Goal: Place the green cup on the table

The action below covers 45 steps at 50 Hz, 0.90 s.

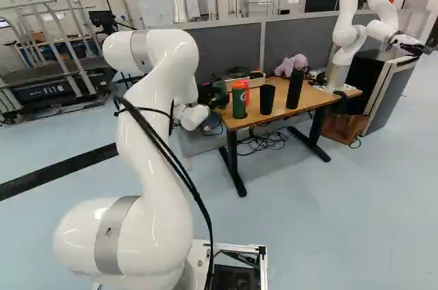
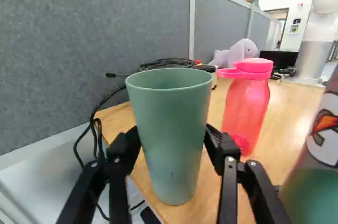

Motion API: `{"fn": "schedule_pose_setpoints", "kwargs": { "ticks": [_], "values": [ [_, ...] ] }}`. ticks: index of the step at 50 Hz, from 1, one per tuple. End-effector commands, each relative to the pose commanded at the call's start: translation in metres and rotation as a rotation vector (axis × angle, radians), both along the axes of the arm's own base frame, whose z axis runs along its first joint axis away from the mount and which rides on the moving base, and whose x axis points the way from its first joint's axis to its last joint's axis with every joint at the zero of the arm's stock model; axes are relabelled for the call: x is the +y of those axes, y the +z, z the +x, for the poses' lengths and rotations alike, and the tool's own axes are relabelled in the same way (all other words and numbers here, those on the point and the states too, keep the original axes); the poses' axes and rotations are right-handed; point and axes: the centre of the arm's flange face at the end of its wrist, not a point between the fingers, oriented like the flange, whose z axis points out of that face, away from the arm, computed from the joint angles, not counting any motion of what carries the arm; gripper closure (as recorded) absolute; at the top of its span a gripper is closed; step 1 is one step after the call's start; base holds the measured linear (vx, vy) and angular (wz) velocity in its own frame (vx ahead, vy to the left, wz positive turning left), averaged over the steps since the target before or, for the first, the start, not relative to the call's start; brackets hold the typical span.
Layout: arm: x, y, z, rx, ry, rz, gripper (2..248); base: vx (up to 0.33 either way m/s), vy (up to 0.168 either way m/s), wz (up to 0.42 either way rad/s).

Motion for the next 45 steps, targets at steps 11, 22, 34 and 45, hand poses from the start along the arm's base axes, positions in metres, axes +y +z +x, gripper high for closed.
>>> {"fn": "schedule_pose_setpoints", "kwargs": {
  "ticks": [11, 22, 34, 45],
  "values": [
    [0.0, 0.0, 0.0, 0.0, 0.0, 0.0, 23, 0.0, 0.0, 0.0],
    [0.0, 0.0, 0.0, 0.0, 0.0, 0.0, 3, 0.0, 0.0, 0.0],
    [0.0, 0.0, 0.0, 0.0, 0.0, 0.0, 3, 0.0, 0.0, 0.0],
    [0.0, 0.0, 0.0, 0.0, 0.0, 0.0, 3, 0.0, 0.0, 0.0]
  ]
}}
